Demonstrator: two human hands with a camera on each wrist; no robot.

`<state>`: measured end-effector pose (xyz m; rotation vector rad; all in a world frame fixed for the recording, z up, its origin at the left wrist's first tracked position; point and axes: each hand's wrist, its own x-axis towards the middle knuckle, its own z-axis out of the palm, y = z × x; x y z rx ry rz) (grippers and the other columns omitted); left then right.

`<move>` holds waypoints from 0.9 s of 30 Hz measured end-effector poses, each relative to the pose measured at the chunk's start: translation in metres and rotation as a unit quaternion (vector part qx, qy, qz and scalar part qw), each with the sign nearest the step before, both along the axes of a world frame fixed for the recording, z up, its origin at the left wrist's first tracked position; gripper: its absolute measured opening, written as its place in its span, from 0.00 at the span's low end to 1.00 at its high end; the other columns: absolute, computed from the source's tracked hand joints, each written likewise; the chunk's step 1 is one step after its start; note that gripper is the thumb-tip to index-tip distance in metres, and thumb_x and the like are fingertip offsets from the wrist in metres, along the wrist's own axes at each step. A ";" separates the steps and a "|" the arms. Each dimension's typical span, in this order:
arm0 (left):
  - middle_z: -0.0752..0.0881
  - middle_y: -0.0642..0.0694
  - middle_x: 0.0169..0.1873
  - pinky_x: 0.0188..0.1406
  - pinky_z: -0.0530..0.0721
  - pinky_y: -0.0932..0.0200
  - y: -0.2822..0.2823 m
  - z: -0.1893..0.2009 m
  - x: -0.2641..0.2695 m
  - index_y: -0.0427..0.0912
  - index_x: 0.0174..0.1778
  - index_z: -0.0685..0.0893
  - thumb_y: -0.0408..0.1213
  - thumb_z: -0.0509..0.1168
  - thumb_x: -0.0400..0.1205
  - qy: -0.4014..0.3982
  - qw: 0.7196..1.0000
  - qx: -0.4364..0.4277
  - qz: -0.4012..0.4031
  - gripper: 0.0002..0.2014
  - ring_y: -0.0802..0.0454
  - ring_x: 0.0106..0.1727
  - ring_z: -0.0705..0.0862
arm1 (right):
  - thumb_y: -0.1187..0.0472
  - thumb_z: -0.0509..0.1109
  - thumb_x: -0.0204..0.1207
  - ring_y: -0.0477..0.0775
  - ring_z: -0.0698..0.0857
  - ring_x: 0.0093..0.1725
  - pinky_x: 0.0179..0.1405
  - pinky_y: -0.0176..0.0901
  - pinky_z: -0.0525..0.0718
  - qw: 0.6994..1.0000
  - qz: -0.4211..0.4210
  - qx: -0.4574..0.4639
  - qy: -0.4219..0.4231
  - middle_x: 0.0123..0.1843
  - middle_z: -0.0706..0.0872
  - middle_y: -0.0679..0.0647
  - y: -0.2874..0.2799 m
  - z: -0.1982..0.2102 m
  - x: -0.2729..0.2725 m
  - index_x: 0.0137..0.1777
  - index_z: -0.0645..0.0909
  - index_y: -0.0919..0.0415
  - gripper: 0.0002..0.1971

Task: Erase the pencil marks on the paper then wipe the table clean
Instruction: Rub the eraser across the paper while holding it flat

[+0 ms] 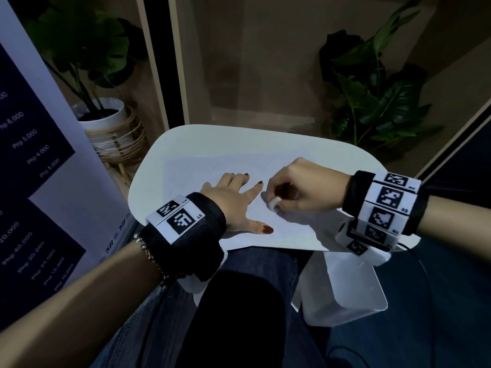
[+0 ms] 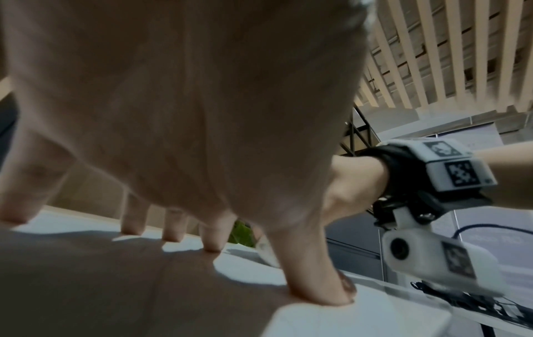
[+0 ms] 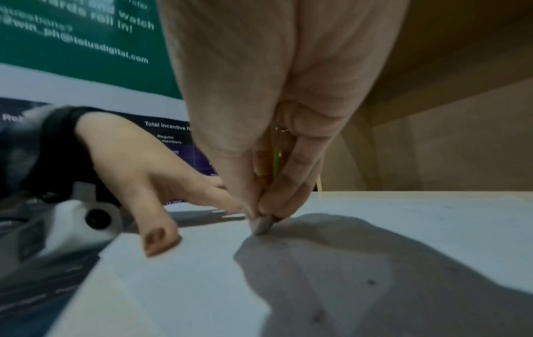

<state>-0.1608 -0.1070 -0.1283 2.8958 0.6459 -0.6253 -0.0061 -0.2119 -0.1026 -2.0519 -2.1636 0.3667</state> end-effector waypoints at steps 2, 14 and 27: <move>0.39 0.50 0.86 0.80 0.57 0.34 0.000 0.000 0.000 0.58 0.86 0.35 0.75 0.53 0.76 0.005 1.000 -0.001 0.002 0.50 0.47 0.85 0.39 | 0.61 0.76 0.75 0.39 0.84 0.39 0.42 0.21 0.75 0.998 0.025 -0.055 0.030 0.39 0.90 0.41 -0.004 0.005 -0.005 0.47 0.90 0.54 0.04; 0.37 0.50 0.86 0.80 0.55 0.34 0.001 0.003 -0.001 0.57 0.85 0.35 0.73 0.54 0.77 0.011 1.000 -0.007 -0.013 0.49 0.48 0.86 0.37 | 0.61 0.72 0.76 0.37 0.80 0.34 0.40 0.25 0.74 1.000 -0.003 -0.013 -0.023 0.37 0.86 0.42 -0.009 0.001 0.008 0.47 0.88 0.54 0.04; 0.52 0.47 0.83 0.79 0.58 0.41 -0.008 -0.009 0.004 0.50 0.87 0.48 0.70 0.50 0.81 -0.090 0.995 0.023 0.020 0.43 0.46 0.83 0.51 | 0.57 0.78 0.74 0.35 0.83 0.38 0.39 0.25 0.75 0.997 -0.071 -0.008 0.021 0.34 0.85 0.37 -0.012 -0.004 0.019 0.44 0.88 0.52 0.02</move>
